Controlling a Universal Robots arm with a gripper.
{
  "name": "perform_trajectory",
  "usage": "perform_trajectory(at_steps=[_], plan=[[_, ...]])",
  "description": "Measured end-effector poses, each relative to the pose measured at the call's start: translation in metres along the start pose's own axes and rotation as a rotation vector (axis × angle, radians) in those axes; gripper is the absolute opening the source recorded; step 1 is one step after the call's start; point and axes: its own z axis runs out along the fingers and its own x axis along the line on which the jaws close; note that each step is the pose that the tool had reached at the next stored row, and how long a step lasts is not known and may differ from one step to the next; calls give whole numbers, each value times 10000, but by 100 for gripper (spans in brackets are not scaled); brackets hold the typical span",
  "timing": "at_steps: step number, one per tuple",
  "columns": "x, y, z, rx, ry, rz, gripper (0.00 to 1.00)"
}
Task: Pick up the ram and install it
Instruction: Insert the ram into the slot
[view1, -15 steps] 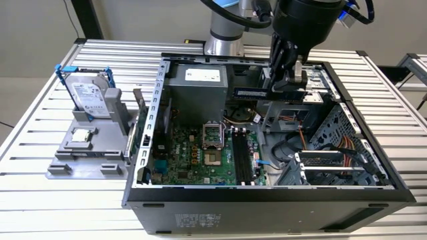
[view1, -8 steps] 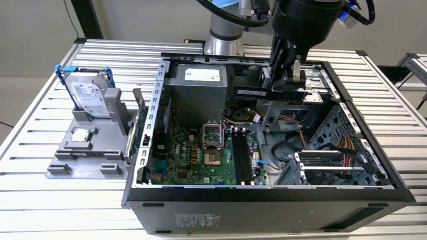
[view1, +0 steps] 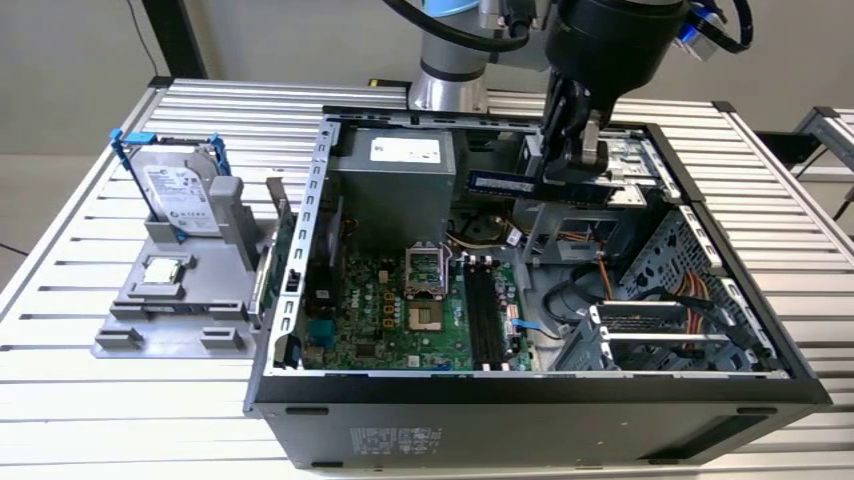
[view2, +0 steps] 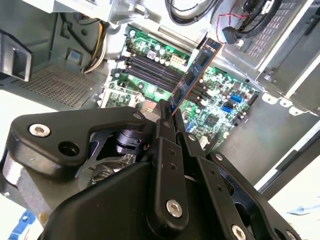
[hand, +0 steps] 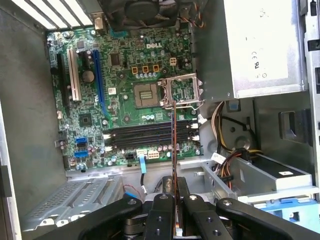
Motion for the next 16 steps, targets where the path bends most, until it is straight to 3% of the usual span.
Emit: perform_trajectory(at_steps=[16], plan=[[0, 0, 0, 30, -15, 806, 0]])
